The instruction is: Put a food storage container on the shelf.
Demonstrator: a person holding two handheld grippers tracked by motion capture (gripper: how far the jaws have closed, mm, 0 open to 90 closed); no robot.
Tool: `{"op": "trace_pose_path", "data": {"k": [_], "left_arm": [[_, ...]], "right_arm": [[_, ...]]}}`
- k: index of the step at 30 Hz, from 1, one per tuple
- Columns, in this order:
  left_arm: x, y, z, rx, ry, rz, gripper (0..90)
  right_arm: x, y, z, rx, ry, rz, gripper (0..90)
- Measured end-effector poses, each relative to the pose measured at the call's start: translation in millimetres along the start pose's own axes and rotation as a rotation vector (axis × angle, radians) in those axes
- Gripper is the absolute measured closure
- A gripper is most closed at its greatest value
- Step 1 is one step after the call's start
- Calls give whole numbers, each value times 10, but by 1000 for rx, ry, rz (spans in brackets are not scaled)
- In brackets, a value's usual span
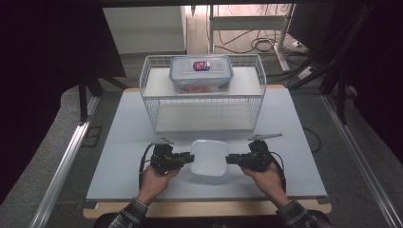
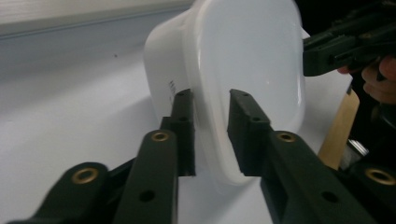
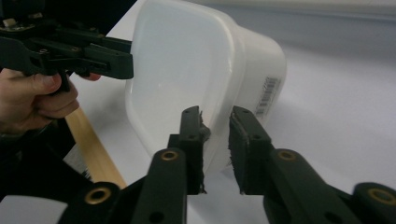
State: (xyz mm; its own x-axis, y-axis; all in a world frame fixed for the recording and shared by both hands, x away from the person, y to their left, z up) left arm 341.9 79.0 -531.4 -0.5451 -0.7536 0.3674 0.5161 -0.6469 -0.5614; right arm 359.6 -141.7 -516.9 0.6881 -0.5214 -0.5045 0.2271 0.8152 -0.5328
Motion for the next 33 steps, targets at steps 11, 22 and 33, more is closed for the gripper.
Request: {"op": "trace_pose_path", "data": {"k": [11, 22, 33], "left_arm": [[41, -35, 50, 52, 25, 41, 779], [103, -219, 221, 125, 81, 94, 780], [159, -441, 504, 193, 132, 111, 784]], "right_arm": [[-23, -37, 76, 74, -94, -52, 799], [-150, -101, 271, 149, -160, -49, 796], [-293, -187, 547, 212, -219, -46, 794]]}}
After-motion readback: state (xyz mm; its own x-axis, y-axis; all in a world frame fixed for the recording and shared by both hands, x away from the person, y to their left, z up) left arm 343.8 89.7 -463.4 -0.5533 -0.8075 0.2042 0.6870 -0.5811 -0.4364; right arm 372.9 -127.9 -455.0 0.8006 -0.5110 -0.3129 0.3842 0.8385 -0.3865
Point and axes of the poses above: each handheld gripper's, and its own axes: y roughly forward along the jaws, z roughly out of its top, x roughly to its right, the point moved 7 cm from there along y, roughly forward along the jaws, and after that the axes turned 7 degrees about z, right-handed, at the moved point
